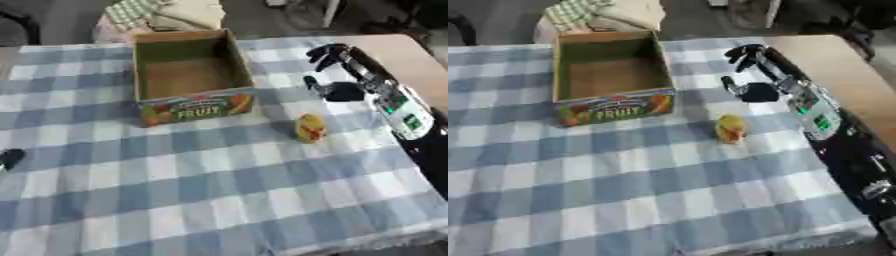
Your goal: Pick up objects on the table and place them in the box.
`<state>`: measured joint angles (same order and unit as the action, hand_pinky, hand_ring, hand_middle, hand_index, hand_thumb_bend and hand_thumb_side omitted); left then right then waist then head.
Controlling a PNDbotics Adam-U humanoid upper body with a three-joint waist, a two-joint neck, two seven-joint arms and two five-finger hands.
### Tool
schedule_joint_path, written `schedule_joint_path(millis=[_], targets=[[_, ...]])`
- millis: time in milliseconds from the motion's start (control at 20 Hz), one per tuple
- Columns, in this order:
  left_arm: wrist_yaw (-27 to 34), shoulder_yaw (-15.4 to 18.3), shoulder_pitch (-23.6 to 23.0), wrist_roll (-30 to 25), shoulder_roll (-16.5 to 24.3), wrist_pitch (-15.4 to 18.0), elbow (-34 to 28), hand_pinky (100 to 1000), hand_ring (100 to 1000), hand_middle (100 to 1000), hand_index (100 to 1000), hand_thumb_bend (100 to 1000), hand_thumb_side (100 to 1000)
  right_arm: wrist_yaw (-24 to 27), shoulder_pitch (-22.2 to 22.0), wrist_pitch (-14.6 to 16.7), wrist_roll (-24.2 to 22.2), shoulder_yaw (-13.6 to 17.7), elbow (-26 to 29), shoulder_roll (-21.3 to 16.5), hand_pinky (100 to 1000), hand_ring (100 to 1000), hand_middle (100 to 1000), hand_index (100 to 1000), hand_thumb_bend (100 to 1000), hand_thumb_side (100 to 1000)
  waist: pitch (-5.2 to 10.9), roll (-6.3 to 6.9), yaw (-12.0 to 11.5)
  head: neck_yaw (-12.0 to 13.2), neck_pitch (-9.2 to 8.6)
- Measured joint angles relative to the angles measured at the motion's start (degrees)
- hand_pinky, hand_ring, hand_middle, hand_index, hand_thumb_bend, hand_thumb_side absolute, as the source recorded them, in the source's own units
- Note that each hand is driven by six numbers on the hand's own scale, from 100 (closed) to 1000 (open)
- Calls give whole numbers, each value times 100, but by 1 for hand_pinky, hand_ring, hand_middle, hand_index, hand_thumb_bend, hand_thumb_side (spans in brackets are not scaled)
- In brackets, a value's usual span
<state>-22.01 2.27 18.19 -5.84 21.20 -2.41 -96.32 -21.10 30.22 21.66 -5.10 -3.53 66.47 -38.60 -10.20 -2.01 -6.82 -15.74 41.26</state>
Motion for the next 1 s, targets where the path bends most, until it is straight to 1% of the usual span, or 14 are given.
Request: schedule_joint_path(millis=[300,500,650,800,1000], targets=[[0,0,0,-1,0,0,0,747,577,506,628,717,304,0,-2,12,-30,0,33,0,742,643,672,848,228,354,0,0,6,-1,0],[0,0,0,-2,0,-2,0,746,577,506,628,717,304,0,-22,24,-62,0,47,-2,748,650,669,853,259,363,0,0,6,-2,0],[0,0,0,-3,0,-2,0,746,577,506,628,717,304,0,-69,52,-94,0,113,-12,749,653,664,854,265,364,0,-1,6,-3,0],[0,0,0,-4,0,-3,0,746,578,506,628,718,304,-3,-149,74,-119,-4,186,-72,750,657,666,854,272,370,0,-19,6,-7,0],[0,0,1,-5,0,-4,0,746,578,506,628,717,304,-81,-381,116,-162,-72,330,-146,753,664,671,856,286,384,-6,-24,6,-11,0]])
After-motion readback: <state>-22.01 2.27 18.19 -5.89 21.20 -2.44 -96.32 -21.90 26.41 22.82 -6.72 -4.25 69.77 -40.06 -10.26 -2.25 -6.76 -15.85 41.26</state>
